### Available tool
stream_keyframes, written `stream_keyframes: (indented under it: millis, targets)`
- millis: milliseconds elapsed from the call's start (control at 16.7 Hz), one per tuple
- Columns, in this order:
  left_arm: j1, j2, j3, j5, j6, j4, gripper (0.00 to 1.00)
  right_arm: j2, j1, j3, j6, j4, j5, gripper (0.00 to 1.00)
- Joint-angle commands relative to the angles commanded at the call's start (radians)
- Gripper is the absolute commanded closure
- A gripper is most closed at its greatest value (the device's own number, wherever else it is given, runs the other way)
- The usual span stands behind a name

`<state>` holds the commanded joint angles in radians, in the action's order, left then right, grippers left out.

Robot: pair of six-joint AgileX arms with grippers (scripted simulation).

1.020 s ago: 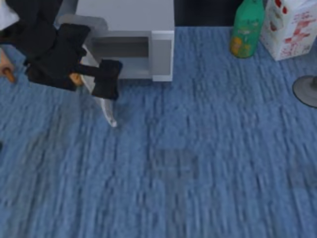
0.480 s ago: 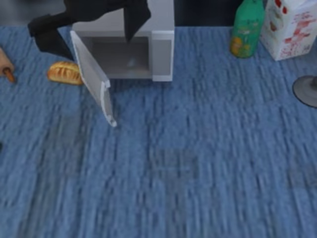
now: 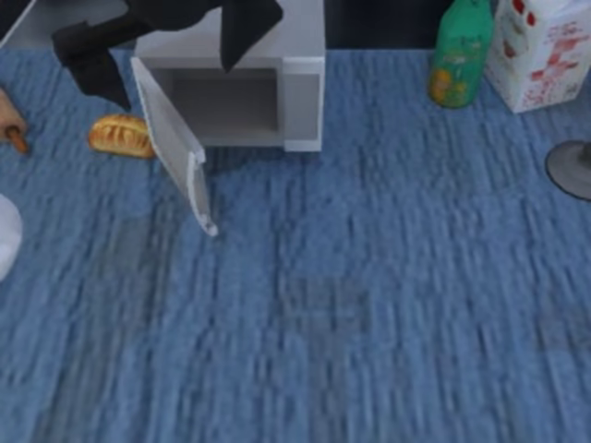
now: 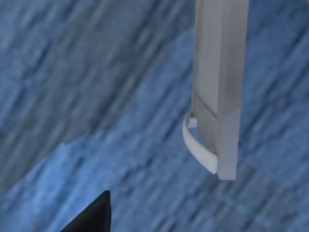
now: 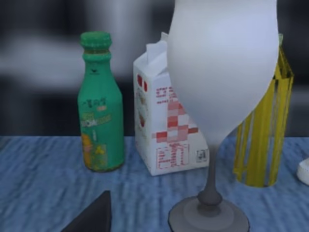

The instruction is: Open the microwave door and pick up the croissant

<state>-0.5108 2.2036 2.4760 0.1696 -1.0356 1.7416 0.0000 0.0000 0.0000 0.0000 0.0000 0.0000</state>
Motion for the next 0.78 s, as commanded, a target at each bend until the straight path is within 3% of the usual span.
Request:
stream_keyframes:
  millis: [360,780]
  targets:
    - [0.008,-0.009,-0.041,-0.001,0.007,-0.036,0.0,0.0,0.0,0.0,0.0,0.0,0.0,0.0]
    - [0.034,-0.077,-0.411,-0.003,0.033,-0.335,0.0,0.0,0.0,0.0,0.0,0.0,0.0,0.0]
